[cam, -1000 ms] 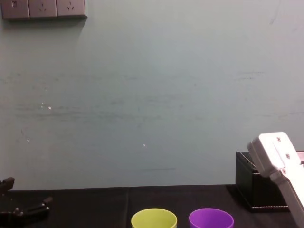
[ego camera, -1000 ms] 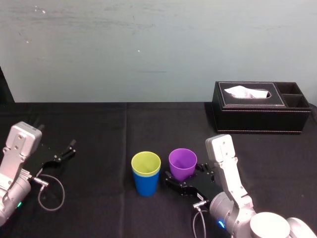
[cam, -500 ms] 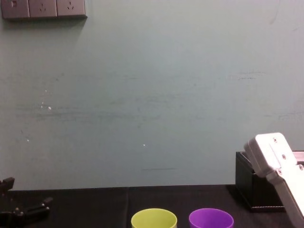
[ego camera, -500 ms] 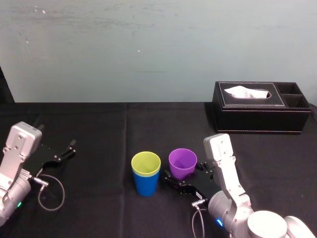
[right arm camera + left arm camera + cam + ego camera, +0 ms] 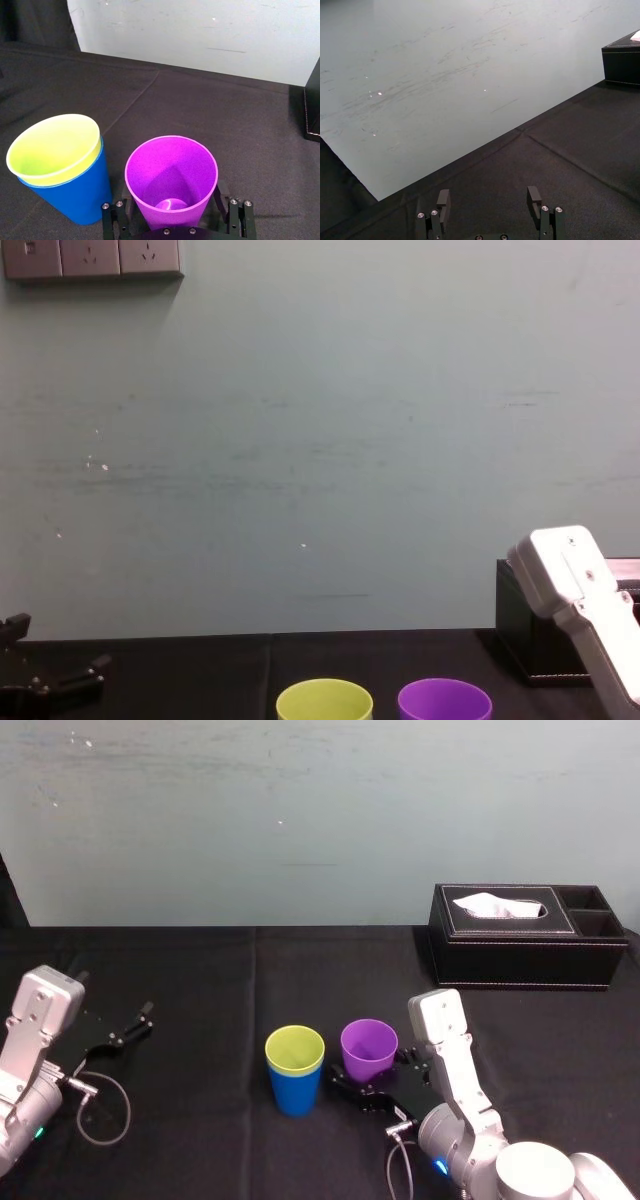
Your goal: Stack the three plastic cups sequentially using one hand.
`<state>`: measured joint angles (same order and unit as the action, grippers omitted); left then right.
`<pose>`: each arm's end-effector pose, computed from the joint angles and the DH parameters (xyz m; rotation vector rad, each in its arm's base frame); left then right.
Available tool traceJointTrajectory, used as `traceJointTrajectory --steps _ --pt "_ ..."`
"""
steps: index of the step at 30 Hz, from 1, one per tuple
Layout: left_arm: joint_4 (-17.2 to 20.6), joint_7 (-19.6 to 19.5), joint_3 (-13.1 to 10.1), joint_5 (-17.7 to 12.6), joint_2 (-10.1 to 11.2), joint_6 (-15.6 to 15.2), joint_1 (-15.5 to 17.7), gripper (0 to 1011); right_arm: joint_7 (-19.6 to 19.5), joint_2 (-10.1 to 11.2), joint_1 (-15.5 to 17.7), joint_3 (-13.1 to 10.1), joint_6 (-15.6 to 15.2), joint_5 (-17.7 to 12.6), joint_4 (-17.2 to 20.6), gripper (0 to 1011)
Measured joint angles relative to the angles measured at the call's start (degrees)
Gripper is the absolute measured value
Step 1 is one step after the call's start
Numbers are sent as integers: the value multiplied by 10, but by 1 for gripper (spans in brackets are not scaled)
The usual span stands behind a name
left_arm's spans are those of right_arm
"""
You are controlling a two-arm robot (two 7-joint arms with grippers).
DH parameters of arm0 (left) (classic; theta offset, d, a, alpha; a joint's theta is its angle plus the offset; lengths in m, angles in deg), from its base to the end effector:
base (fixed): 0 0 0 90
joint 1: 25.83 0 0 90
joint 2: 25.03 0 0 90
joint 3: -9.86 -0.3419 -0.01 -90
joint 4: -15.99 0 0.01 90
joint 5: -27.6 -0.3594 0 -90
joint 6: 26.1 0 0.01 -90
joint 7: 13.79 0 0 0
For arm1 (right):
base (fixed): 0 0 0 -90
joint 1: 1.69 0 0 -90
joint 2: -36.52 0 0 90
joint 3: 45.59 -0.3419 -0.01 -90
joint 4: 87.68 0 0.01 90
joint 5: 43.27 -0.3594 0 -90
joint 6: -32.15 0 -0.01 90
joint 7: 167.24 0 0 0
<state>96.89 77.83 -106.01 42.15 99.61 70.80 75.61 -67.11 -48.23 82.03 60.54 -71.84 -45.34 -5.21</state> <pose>0.4144 0.0987 -0.3538 0.3044 -0.2850 1.2479 0.4023 0.0668 -0.3686 -0.2878 0.1461 -1.1270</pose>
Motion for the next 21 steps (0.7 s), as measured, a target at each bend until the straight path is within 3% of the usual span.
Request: traceJointTrajectory --steps 14,21 --pt "0 0 0 0 0 0 0 1000 6 1 -3 0 -1 -1 -4 997" --pt "0 0 0 0 0 0 0 1000 5 1 -2 0 -1 -1 -3 839"
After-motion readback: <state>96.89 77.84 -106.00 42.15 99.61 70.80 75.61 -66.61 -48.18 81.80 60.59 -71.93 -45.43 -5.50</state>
